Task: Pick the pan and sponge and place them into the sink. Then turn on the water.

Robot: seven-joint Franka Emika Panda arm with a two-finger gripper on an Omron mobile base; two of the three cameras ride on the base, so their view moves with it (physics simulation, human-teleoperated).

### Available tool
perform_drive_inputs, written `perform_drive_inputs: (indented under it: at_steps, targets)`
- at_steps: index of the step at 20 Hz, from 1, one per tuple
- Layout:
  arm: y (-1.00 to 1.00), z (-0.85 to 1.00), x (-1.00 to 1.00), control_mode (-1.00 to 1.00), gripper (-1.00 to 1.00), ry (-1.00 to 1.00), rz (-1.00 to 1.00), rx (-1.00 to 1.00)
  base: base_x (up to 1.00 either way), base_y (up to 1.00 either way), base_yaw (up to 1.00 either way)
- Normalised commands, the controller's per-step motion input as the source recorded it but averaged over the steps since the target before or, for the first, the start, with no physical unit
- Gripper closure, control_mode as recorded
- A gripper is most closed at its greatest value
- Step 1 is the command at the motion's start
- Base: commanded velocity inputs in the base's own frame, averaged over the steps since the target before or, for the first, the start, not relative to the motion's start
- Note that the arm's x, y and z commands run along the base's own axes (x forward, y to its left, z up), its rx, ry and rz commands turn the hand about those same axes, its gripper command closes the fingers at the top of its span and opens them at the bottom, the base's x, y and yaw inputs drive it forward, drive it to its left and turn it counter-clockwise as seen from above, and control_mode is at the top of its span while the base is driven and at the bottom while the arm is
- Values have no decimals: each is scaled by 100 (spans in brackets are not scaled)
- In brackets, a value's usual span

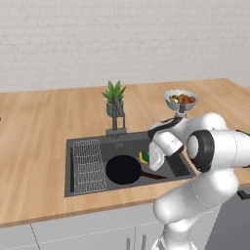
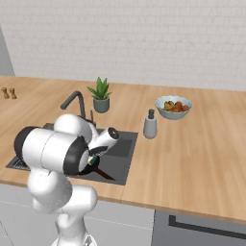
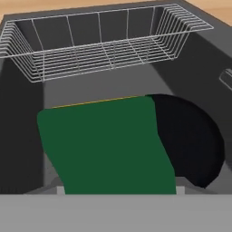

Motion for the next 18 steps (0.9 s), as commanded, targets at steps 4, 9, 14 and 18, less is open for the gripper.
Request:
perform_drive_inputs:
  at_steps: [4,9,14,18]
  targets:
    - [4,-27,28,-100,100,0,0,0,0,0,0]
    - [14,-35,4,-100,100,0,0,0,0,0,0]
    - [23,-40,9,-100,100,0,0,0,0,0,0]
    - [14,-26,35,-100,100,0,0,0,0,0,0]
